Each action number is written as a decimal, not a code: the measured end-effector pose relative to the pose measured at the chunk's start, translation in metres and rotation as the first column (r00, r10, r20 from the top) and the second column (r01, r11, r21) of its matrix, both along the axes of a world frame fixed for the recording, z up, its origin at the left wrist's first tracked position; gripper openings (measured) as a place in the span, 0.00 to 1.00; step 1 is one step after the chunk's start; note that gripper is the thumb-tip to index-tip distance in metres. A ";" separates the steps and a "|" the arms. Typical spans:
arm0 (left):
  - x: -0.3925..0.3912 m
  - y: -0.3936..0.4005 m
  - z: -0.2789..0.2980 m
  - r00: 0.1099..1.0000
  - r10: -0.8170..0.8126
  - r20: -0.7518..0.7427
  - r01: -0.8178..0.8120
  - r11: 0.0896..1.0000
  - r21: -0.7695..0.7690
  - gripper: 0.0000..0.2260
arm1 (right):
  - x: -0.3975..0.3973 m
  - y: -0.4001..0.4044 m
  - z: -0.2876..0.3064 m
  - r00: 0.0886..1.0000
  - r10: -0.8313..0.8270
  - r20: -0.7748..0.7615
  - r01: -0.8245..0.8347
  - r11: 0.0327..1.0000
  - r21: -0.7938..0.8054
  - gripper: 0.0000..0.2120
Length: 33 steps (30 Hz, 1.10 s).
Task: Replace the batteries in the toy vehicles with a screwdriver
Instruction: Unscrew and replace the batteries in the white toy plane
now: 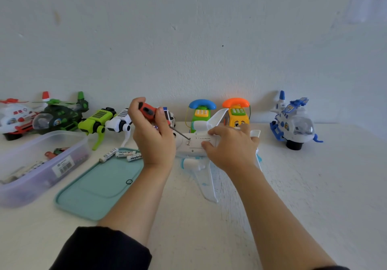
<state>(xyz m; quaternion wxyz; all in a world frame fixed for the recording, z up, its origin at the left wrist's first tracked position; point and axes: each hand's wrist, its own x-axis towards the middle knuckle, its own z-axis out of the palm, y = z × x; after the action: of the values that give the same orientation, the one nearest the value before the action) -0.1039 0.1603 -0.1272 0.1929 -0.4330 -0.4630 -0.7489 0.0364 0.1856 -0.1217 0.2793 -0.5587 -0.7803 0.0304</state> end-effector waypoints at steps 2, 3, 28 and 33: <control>-0.002 0.002 -0.001 1.000 -0.020 0.012 0.020 1.000 0.005 0.17 | 0.000 0.001 -0.001 1.000 -0.001 0.002 0.001 1.000 0.001 0.19; -0.004 0.003 -0.002 1.000 -0.020 0.016 0.020 1.000 0.005 0.17 | 0.000 0.001 -0.001 1.000 0.000 0.000 0.000 1.000 0.001 0.19; 0.013 -0.012 0.014 0.984 -0.008 -0.179 -0.040 0.965 -0.259 0.13 | 0.002 -0.003 0.001 0.996 0.039 0.076 -0.034 0.997 -0.065 0.28; 0.013 -0.032 0.020 0.980 -0.069 -0.189 -0.004 0.932 -0.362 0.10 | 0.006 -0.014 0.009 0.987 0.061 0.149 -0.044 0.992 -0.115 0.26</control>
<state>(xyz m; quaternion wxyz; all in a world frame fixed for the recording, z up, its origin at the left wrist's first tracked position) -0.0909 0.1279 -0.1076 0.1429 -0.5411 -0.5636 -0.6075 0.0424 0.1715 -0.1130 0.1864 -0.5533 -0.8110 0.0382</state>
